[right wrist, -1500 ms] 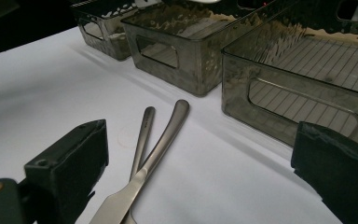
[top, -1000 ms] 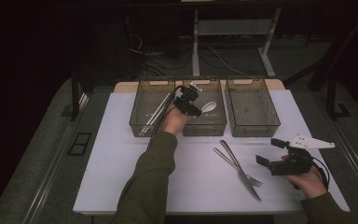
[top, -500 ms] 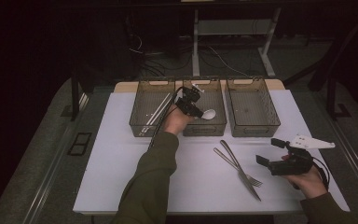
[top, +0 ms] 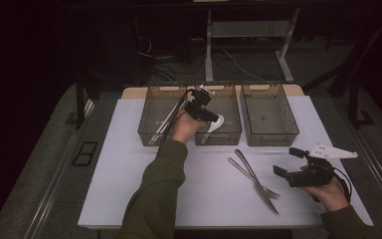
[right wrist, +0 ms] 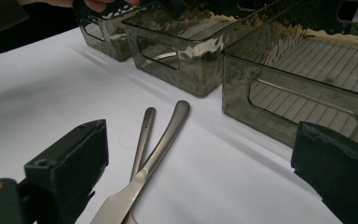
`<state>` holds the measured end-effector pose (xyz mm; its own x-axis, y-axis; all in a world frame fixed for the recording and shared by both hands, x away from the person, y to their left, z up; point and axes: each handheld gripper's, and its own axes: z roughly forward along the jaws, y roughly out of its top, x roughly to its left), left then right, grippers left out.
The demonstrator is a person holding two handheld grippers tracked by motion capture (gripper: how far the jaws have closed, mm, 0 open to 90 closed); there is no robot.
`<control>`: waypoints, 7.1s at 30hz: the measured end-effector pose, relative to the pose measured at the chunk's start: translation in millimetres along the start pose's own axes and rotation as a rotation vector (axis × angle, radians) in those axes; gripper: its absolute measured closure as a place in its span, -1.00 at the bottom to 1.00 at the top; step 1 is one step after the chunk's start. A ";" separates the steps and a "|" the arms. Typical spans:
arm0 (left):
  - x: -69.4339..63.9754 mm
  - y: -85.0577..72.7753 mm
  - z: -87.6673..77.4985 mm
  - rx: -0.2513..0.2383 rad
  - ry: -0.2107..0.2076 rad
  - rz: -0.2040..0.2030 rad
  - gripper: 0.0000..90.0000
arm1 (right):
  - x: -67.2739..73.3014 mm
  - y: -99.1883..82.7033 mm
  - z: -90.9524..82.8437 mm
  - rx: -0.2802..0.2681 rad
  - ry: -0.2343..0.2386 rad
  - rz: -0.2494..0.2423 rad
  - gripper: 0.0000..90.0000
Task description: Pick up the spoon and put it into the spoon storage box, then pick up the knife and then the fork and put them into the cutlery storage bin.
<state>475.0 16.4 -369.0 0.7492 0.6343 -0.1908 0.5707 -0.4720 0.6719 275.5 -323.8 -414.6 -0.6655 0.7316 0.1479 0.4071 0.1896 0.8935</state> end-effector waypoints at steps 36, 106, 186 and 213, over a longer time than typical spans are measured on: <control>-34.6 -59.0 -91.1 -0.181 -0.029 0.126 -0.20 | -0.7 0.3 0.2 0.007 -0.007 0.002 -0.92; -53.4 -223.9 -121.3 -0.262 -0.001 0.085 -1.00 | 27.5 30.2 82.3 0.443 0.054 0.019 0.36; -53.8 -224.4 -119.4 -0.254 -0.034 0.081 -1.00 | 48.6 10.0 86.7 0.562 -0.095 -0.011 0.59; -53.5 -223.9 -119.4 -0.252 -0.041 0.079 -1.00 | 38.1 14.4 78.4 0.514 -0.048 0.037 0.77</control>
<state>267.0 161.2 -423.8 0.8040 0.5739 -0.1556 0.4116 -0.3483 0.8421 305.1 -241.8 -429.3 -0.6202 0.7708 0.1457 0.6930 0.4514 0.5621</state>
